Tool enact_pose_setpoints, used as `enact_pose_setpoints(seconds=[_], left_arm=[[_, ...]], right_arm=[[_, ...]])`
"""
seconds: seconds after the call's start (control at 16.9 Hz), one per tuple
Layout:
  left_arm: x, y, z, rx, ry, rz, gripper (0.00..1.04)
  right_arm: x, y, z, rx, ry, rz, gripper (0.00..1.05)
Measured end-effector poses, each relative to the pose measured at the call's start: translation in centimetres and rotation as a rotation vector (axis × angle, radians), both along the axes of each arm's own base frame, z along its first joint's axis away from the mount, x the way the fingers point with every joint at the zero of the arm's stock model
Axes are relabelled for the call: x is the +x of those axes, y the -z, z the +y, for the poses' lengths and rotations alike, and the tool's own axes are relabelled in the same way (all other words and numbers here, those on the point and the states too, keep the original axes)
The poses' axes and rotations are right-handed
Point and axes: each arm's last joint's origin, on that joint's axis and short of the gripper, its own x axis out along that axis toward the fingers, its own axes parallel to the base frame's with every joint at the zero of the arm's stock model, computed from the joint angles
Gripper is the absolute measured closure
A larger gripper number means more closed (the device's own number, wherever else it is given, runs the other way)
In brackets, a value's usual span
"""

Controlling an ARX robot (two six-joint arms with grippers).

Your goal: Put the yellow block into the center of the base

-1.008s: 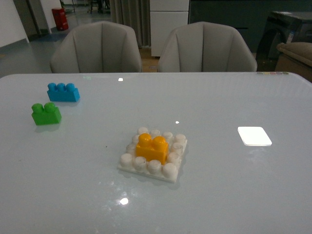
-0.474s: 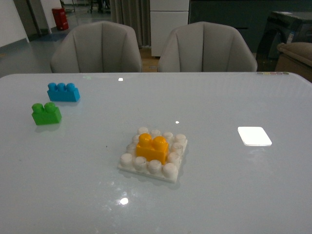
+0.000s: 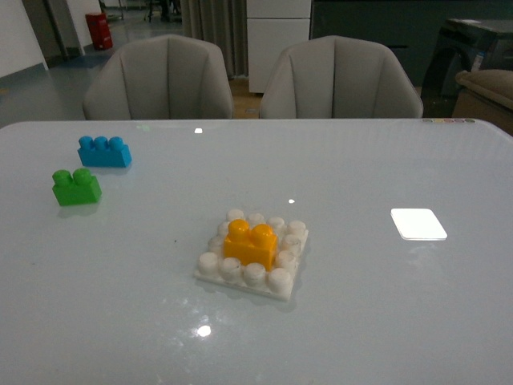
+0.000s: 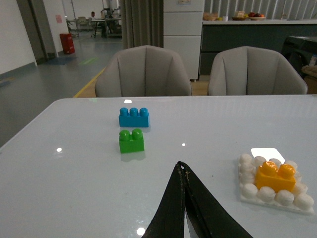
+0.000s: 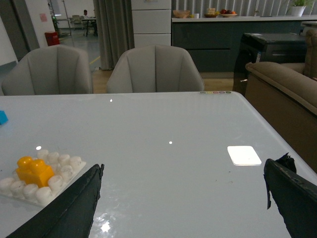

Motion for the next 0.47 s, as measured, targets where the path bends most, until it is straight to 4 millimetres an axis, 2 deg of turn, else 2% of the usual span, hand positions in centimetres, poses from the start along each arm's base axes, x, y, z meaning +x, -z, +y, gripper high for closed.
enact_pose_setpoints(seconds=[0.24, 0.42, 0.47], left_arm=[[-1.0, 0.7, 0.0, 0.000, 0.002, 0.055, 1.03], [-1.2, 0.4, 0.0, 0.000, 0.000, 0.013, 1.03], [-1.2, 0.4, 0.0, 0.000, 0.000, 0.013, 0.74]], right_arm=[[0.0, 0.0, 0.0, 0.000, 0.000, 0.000, 0.06], [0.0, 0.0, 0.0, 0.000, 0.000, 0.000, 0.06], [0.0, 0.0, 0.0, 0.000, 0.000, 0.000, 0.06]])
